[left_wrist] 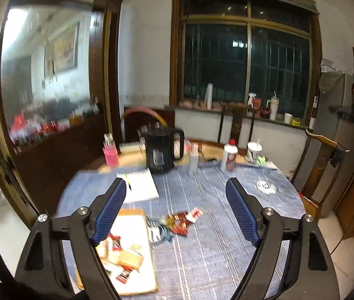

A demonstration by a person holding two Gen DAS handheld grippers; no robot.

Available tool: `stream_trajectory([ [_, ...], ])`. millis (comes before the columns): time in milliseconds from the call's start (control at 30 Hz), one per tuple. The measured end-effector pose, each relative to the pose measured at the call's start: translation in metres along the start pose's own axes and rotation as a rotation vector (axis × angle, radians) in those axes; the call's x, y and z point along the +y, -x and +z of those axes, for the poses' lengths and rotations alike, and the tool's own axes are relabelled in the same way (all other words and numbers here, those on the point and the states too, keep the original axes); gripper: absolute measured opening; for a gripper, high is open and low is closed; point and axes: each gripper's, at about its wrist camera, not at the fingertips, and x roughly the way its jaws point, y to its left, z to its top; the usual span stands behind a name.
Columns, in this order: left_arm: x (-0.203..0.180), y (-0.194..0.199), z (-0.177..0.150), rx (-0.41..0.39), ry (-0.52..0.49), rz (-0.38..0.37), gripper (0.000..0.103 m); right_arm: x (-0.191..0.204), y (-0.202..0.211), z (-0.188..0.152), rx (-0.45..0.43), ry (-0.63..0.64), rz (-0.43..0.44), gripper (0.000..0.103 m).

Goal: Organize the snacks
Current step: 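Move both tools back toward the remaining snacks on the tablecloth, then grasp green pea packet with left tool while right tool grasps red candy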

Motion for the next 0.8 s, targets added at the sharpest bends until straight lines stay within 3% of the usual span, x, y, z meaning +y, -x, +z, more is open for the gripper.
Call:
stream_trajectory([
  [133, 0.016, -0.05, -0.032, 0.112, 0.086, -0.054, 0.082, 0.072, -0.062, -0.05, 0.121, 0.137, 0.114, 0.037],
  [267, 0.039, -0.121, -0.064, 0.215, 0.165, -0.089, 0.082, 0.168, -0.135, -0.112, 0.294, 0.208, 0.326, 0.037],
  [300, 0.042, -0.141, -0.074, 0.244, 0.176, -0.093, 0.079, 0.184, -0.145, -0.122, 0.321, 0.213, 0.362, 0.037],
  [400, 0.049, -0.203, -0.098, 0.353, 0.198, -0.111, 0.056, 0.254, -0.189, -0.155, 0.427, 0.219, 0.508, 0.036],
  [467, 0.059, -0.244, -0.112, 0.433, 0.257, -0.127, 0.052, 0.294, -0.211, -0.173, 0.478, 0.207, 0.597, 0.036],
  [600, 0.071, -0.309, -0.13, 0.512, 0.331, -0.107, 0.052, 0.349, -0.248, -0.184, 0.511, 0.192, 0.653, 0.035],
  [733, 0.071, -0.353, -0.151, 0.601, 0.376, -0.129, 0.051, 0.376, -0.276, -0.199, 0.565, 0.178, 0.692, 0.034],
  [767, 0.067, -0.364, -0.157, 0.627, 0.372, -0.128, 0.05, 0.384, -0.283, -0.204, 0.575, 0.184, 0.689, 0.031],
  [800, 0.066, -0.371, -0.162, 0.644, 0.377, -0.126, 0.039, 0.388, -0.286, -0.207, 0.578, 0.181, 0.693, 0.027],
])
